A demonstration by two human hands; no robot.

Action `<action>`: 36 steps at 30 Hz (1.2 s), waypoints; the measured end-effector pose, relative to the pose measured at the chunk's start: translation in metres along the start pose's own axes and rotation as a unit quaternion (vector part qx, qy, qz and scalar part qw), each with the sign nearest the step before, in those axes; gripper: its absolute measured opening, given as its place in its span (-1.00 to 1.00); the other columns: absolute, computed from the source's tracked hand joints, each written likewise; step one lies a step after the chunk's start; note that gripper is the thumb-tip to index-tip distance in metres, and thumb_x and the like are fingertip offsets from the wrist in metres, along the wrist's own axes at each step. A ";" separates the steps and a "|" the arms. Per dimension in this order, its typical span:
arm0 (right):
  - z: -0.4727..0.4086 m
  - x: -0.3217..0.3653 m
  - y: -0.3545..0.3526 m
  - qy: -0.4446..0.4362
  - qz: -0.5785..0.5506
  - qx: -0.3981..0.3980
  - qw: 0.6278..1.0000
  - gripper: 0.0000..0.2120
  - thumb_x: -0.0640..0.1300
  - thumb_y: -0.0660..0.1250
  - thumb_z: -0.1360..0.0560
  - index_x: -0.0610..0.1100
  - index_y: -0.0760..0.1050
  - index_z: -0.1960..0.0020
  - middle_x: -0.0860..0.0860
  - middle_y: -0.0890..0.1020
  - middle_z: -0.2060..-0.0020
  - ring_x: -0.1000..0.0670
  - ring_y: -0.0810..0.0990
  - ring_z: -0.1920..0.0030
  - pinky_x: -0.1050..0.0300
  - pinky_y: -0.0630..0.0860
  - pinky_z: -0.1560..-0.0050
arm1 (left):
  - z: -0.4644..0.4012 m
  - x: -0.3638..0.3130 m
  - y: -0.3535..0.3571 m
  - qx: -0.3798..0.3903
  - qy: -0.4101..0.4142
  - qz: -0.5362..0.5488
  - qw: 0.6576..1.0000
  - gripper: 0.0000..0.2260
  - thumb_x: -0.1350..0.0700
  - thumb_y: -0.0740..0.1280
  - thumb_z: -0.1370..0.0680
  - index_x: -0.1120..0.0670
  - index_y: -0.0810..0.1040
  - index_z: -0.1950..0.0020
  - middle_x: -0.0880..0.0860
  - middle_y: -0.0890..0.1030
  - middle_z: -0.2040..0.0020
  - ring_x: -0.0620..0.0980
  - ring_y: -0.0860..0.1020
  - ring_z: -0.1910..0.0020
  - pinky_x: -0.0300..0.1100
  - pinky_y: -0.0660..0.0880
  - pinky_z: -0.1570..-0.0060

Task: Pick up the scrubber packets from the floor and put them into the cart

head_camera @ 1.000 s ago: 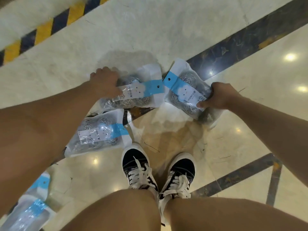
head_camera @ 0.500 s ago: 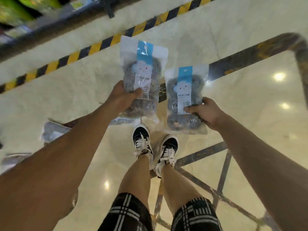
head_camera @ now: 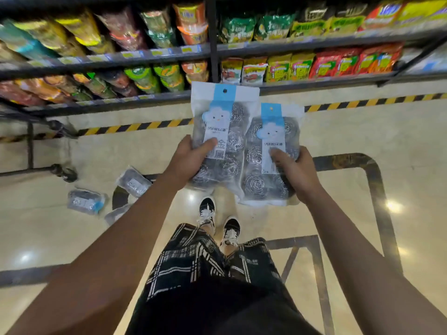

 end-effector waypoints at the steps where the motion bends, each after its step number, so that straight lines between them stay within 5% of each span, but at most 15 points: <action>1: 0.015 0.014 0.002 -0.012 -0.003 -0.003 1.000 -0.41 0.16 0.56 -0.42 -0.15 0.52 -0.30 -0.04 0.71 -0.10 -0.04 0.73 -0.05 -0.07 0.68 -0.05 | 0.018 -0.009 -0.010 -0.025 0.004 0.009 1.000 -0.87 -0.01 0.45 -0.60 0.01 0.55 0.00 -0.08 0.67 0.12 -0.25 0.68 0.21 -0.32 0.58 0.19; 3: 0.039 0.037 0.010 -0.038 -0.006 0.001 0.999 -0.44 0.16 0.56 -0.44 -0.14 0.53 -0.28 -0.04 0.72 -0.10 -0.03 0.73 -0.05 -0.04 0.68 -0.04 | 0.053 -0.019 -0.034 -0.077 0.017 0.033 0.996 -0.81 -0.05 0.45 -0.58 0.00 0.50 0.03 -0.11 0.63 0.15 -0.20 0.66 0.23 -0.40 0.50 0.35; 7: 0.077 0.081 0.053 -0.071 0.007 0.054 0.996 -0.46 0.21 0.57 -0.38 -0.09 0.59 -0.22 -0.03 0.76 -0.01 -0.03 0.77 0.04 -0.03 0.70 0.02 | 0.118 0.000 -0.095 -0.176 0.003 0.104 0.979 -0.61 -0.22 0.48 -0.49 0.03 0.56 -0.11 -0.01 0.69 0.02 -0.01 0.69 0.06 -0.07 0.60 0.04; 9: 0.093 0.103 0.088 -0.092 0.024 0.097 0.991 -0.62 0.09 0.56 -0.47 -0.08 0.62 -0.18 -0.03 0.77 0.01 -0.02 0.77 0.08 0.03 0.71 0.08 | 0.151 0.017 -0.125 -0.223 -0.009 0.143 0.964 -0.45 -0.33 0.48 -0.39 0.01 0.57 -0.22 0.01 0.71 -0.08 0.04 0.71 -0.03 0.05 0.63 -0.09; 12: 0.124 0.124 0.153 -0.132 0.067 0.177 0.973 -0.90 -0.05 0.53 -0.52 0.02 0.64 0.02 0.04 0.78 0.10 0.05 0.77 0.14 0.09 0.69 0.14 | 0.202 0.047 -0.172 -0.291 -0.014 0.210 0.933 -0.57 -0.20 0.51 -0.47 0.02 0.59 -0.20 0.04 0.73 -0.08 0.07 0.73 -0.02 0.02 0.66 -0.05; 15: 0.158 0.132 0.223 -0.157 0.111 0.235 0.953 -0.87 0.00 0.56 -0.48 0.05 0.62 0.06 0.09 0.76 0.12 0.09 0.76 0.16 0.08 0.67 0.12 | 0.248 0.081 -0.222 -0.346 -0.015 0.238 0.907 -0.65 -0.13 0.51 -0.50 0.06 0.66 -0.16 0.04 0.77 0.00 0.08 0.75 0.04 0.09 0.65 -0.08; 19: 0.214 0.124 0.322 -0.170 0.150 0.306 0.925 -0.73 0.02 0.56 -0.48 -0.07 0.69 -0.13 0.01 0.79 0.07 -0.01 0.78 0.09 -0.01 0.70 0.05 | 0.317 0.131 -0.295 -0.435 -0.026 0.272 0.858 -0.85 -0.05 0.48 -0.56 0.01 0.64 0.01 0.01 0.77 0.12 0.04 0.75 0.13 -0.04 0.66 0.04; 24: 0.302 0.106 0.451 -0.192 0.193 0.366 0.890 -0.65 0.03 0.56 -0.48 -0.10 0.67 -0.18 0.03 0.78 0.05 0.06 0.77 0.12 0.23 0.61 0.28 | 0.402 0.203 -0.393 -0.503 -0.043 0.310 0.806 -0.52 -0.24 0.52 -0.42 0.03 0.60 -0.19 0.03 0.74 -0.02 0.04 0.74 0.07 0.07 0.66 -0.06; 29: 0.400 0.092 0.568 -0.239 0.251 0.407 0.845 -0.89 0.02 0.54 -0.50 0.04 0.66 0.05 0.13 0.76 0.16 0.16 0.73 0.20 0.30 0.55 0.32 | 0.482 0.261 -0.491 -0.539 -0.043 0.290 0.789 -0.35 -0.38 0.45 -0.30 0.03 0.63 -0.22 0.00 0.73 -0.05 0.01 0.72 0.02 0.10 0.64 -0.13; 36: 0.488 0.065 0.690 -0.249 0.271 0.431 0.824 -0.68 0.11 0.55 -0.46 -0.04 0.66 -0.10 0.04 0.75 0.05 0.01 0.73 0.06 0.11 0.60 0.11 | 0.549 0.322 -0.609 -0.573 -0.043 0.300 0.761 -0.64 -0.11 0.45 -0.56 0.09 0.62 -0.24 0.00 0.72 -0.01 0.00 0.71 0.07 -0.20 0.56 0.21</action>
Point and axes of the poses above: each hand's wrist, its own z-axis away from the middle knuckle, its own y-axis out of the palm, x = y × z, the point moved 7 cm from there along -z, towards the middle knuckle
